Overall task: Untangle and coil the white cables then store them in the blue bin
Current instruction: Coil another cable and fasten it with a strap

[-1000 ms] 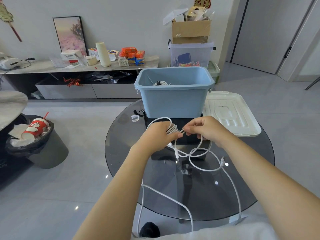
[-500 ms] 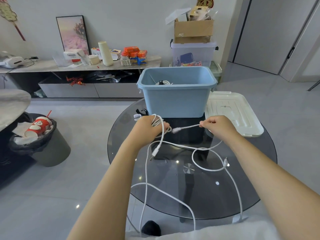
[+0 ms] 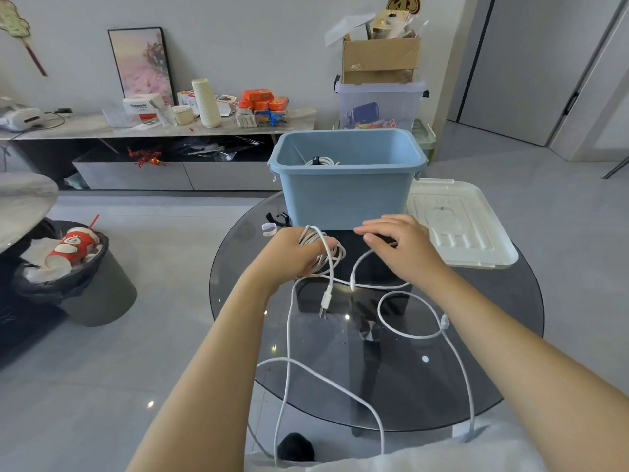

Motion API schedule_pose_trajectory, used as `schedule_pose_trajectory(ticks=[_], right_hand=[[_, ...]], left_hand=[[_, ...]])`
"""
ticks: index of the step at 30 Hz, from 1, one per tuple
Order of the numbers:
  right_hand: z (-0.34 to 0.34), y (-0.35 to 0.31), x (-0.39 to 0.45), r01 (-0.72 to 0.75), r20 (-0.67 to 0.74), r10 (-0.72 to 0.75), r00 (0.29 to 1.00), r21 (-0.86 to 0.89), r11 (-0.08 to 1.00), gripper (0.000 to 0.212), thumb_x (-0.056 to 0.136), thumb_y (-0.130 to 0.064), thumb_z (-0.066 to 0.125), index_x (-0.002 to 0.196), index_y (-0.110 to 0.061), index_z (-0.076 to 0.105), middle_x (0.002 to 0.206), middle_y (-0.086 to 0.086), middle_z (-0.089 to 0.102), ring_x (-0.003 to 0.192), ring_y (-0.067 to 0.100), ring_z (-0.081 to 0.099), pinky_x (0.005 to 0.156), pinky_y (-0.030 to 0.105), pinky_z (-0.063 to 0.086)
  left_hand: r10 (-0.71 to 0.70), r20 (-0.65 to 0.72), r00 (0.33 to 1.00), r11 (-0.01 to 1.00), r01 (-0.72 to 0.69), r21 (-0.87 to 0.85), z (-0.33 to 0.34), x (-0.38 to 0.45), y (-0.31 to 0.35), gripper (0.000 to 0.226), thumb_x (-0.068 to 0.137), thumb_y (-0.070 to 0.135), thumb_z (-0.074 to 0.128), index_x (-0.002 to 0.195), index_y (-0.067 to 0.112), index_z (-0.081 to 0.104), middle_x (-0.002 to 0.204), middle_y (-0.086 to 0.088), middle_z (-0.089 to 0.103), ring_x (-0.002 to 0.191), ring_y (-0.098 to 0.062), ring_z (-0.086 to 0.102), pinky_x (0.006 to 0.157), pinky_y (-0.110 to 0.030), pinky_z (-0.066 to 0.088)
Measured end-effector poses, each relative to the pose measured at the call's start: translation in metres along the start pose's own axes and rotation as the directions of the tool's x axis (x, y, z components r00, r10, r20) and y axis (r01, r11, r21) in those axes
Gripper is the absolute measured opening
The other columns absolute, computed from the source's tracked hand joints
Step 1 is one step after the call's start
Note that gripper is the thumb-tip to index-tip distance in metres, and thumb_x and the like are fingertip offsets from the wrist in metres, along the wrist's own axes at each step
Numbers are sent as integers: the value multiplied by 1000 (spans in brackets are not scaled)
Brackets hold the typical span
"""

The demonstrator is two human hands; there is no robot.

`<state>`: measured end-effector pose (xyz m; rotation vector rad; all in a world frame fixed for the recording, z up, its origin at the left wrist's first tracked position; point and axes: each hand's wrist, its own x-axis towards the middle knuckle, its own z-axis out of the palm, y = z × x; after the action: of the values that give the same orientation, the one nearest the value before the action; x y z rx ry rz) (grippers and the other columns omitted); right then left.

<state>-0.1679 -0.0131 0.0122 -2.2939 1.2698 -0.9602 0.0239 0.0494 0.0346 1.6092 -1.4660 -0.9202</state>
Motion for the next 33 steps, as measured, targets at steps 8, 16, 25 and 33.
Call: schedule_pose_trajectory(ticks=[8,16,25,33], right_hand=[[-5,-24,-8,-32,62,15,998,269,963,35,82,-60,57,72,-30,73,79,-17,65,98,2,50,94,36,39],[-3,-24,-5,-165,25,165,986,300,940,15,82,-34,68,71,-25,64,74,-12,65,80,7,58,72,23,43],[5,9,-2,-304,179,348,920,-231,924,24,89,-42,59,79,-23,70,80,-8,69,81,16,63,72,30,50],[11,-12,-4,99,425,127,896,-469,878,19,97,-19,39,84,-24,52,91,-1,63,80,21,52,92,36,37]], left_hand=[[-105,38,994,994,104,36,5,2,-1,24,87,23,63,68,9,58,53,-4,42,44,-14,38,43,-16,36],[-52,69,996,998,55,-38,5,3,1,26,89,25,63,68,9,62,47,1,38,42,-13,36,45,-19,38],[-69,127,989,501,144,-853,-11,4,-1,30,99,27,45,76,9,54,40,10,23,31,-3,20,43,-16,36],[-144,-106,984,-53,-114,-992,-15,9,5,32,103,22,36,76,10,49,46,6,40,39,-7,42,55,-20,50]])
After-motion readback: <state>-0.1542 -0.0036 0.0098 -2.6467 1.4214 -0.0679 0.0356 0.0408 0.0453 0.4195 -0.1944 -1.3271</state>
